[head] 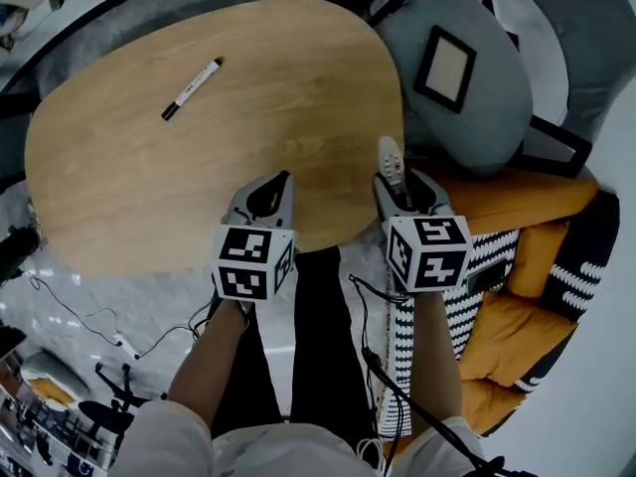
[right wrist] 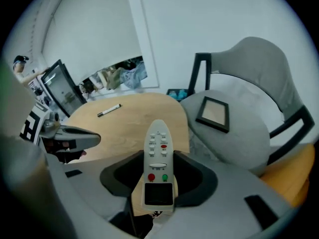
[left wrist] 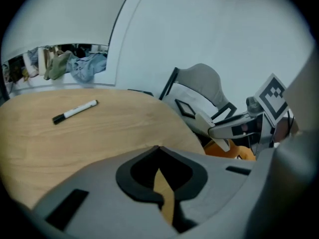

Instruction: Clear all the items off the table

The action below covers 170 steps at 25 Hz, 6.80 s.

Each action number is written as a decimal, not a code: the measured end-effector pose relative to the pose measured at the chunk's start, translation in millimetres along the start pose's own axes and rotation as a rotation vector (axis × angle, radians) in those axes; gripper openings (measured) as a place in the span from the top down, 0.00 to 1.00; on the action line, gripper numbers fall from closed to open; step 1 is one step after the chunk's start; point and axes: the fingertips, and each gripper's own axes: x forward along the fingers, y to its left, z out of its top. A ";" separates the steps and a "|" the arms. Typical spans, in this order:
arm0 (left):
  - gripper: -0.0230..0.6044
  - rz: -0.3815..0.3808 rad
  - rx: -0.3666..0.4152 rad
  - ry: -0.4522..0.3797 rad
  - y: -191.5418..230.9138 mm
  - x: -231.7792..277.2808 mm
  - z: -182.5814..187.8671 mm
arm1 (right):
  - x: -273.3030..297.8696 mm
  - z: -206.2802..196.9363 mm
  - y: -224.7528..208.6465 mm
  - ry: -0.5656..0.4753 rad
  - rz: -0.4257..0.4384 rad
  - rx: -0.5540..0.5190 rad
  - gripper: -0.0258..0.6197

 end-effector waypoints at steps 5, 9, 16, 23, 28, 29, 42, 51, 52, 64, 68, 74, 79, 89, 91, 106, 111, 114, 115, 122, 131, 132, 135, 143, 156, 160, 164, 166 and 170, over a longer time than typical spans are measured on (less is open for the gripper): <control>0.96 -0.083 0.096 0.021 -61.8 28.3 16.9 | -23.0 -5.3 -47.5 -0.044 -0.045 0.107 0.65; 0.96 -0.120 0.135 0.037 -96.7 47.5 24.1 | -34.2 -6.0 -80.6 -0.076 -0.069 0.151 0.65; 0.96 -0.157 0.136 0.043 -137.3 74.2 57.3 | -47.4 16.5 -137.2 -0.131 -0.116 0.220 0.65; 0.96 -0.136 0.142 -0.014 -154.7 124.2 122.0 | -45.1 46.5 -197.7 -0.160 -0.142 0.285 0.65; 0.96 -0.118 0.161 -0.033 -156.4 159.4 151.6 | -21.0 60.1 -239.8 -0.142 -0.158 0.320 0.65; 0.96 -0.116 0.154 -0.035 -156.2 165.9 154.1 | -15.2 61.9 -247.2 -0.136 -0.165 0.319 0.65; 0.96 -0.039 0.211 -0.025 -144.2 198.5 154.7 | 40.6 60.0 -284.4 -0.057 -0.196 0.289 0.65; 0.96 -0.017 0.171 -0.018 -127.8 193.2 148.9 | 65.0 50.3 -299.2 -0.017 -0.226 0.340 0.65; 0.96 -0.015 0.168 -0.019 -126.4 192.3 148.2 | 66.4 49.7 -300.0 -0.013 -0.228 0.337 0.65; 0.96 0.018 0.115 -0.006 -107.7 181.2 129.0 | 65.6 47.1 -299.7 -0.033 -0.238 0.334 0.59; 0.96 0.026 0.097 -0.013 -103.4 176.1 129.0 | 60.5 45.0 -299.8 -0.036 -0.238 0.338 0.58; 0.96 0.025 0.085 -0.020 -98.0 168.0 126.0 | 50.8 47.5 -296.9 -0.058 -0.246 0.326 0.56; 0.96 0.030 0.064 -0.020 -89.0 155.2 113.4 | 39.5 54.3 -282.3 -0.088 -0.248 0.296 0.56; 0.96 0.053 0.016 -0.062 -66.4 111.3 115.8 | 3.7 71.2 -211.3 -0.173 -0.198 0.271 0.62; 0.96 0.063 0.007 -0.073 -60.2 97.8 115.8 | -0.1 72.0 -189.8 -0.174 -0.176 0.258 0.63; 0.96 0.155 -0.161 -0.146 33.9 -1.9 70.3 | 20.1 50.0 -10.9 -0.144 -0.058 0.206 0.84; 0.96 0.165 -0.200 -0.121 66.8 -36.0 26.5 | 35.3 29.5 64.1 -0.099 -0.036 0.124 0.92; 0.96 0.176 -0.235 -0.108 82.9 -50.8 1.0 | 41.2 17.5 99.5 -0.077 -0.015 0.090 0.92; 0.96 0.180 -0.247 -0.106 89.8 -56.2 -4.9 | 41.8 15.7 108.9 -0.080 -0.006 0.100 0.92; 0.96 0.197 -0.306 -0.118 120.6 -75.4 -19.2 | 50.1 12.9 136.6 -0.042 -0.002 0.049 0.92; 0.96 0.214 -0.359 -0.141 136.6 -87.0 -22.6 | 54.0 18.3 148.4 -0.026 -0.007 -0.004 0.92; 0.96 0.217 -0.361 -0.141 139.9 -88.9 -23.6 | 55.8 19.3 151.0 -0.024 -0.006 -0.010 0.92; 0.96 0.231 -0.367 -0.137 156.6 -98.4 -27.9 | 62.9 23.5 165.9 -0.015 -0.001 -0.023 0.92; 0.96 0.307 -0.411 -0.146 221.9 -134.8 -44.7 | 89.8 40.7 236.1 -0.009 0.060 -0.084 0.92; 0.96 0.343 -0.447 -0.158 276.6 -161.3 -55.4 | 122.0 59.9 281.0 0.006 0.063 -0.098 0.92; 0.96 0.349 -0.456 -0.152 283.4 -166.8 -59.7 | 131.3 74.8 287.9 -0.018 0.070 -0.072 0.91; 0.96 0.351 -0.468 -0.140 289.3 -170.0 -65.4 | 141.9 94.5 291.6 -0.043 0.063 -0.022 0.77; 0.96 0.351 -0.467 -0.134 292.1 -171.4 -67.3 | 148.8 104.9 291.8 -0.054 0.051 0.002 0.75; 0.96 0.348 -0.461 -0.118 299.2 -170.6 -71.4 | 166.7 122.6 289.9 -0.061 0.026 0.051 0.68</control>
